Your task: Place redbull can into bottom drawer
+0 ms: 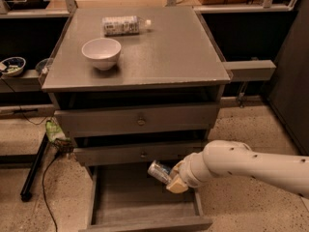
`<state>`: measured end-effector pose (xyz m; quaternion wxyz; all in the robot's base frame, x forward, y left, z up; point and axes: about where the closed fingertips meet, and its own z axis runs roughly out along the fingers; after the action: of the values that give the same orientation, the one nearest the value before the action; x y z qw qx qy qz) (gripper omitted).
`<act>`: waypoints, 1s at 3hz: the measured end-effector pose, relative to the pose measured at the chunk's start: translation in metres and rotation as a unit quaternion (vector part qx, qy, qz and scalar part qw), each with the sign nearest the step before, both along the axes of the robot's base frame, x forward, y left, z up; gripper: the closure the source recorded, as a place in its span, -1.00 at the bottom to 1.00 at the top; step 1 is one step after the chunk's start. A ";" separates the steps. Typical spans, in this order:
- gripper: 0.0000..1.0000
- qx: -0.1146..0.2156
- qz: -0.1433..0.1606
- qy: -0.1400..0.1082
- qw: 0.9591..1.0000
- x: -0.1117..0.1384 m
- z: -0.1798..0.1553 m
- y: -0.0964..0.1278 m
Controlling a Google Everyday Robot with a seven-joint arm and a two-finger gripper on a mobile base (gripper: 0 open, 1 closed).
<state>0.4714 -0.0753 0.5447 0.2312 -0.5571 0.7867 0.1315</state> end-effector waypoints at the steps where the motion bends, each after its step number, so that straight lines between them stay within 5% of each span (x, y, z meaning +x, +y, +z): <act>1: 1.00 -0.001 0.005 0.015 1.000 0.011 -0.024 0.017; 2: 1.00 -0.003 0.011 0.047 0.999 0.023 -0.062 0.049; 3: 1.00 -0.004 0.011 0.043 0.999 0.022 -0.077 0.056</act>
Offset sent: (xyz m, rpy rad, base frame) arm 0.0335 0.0570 -0.0720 -0.0207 0.1053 0.0331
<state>0.4939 -0.0190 0.4673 0.1934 -0.5607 0.7901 0.1547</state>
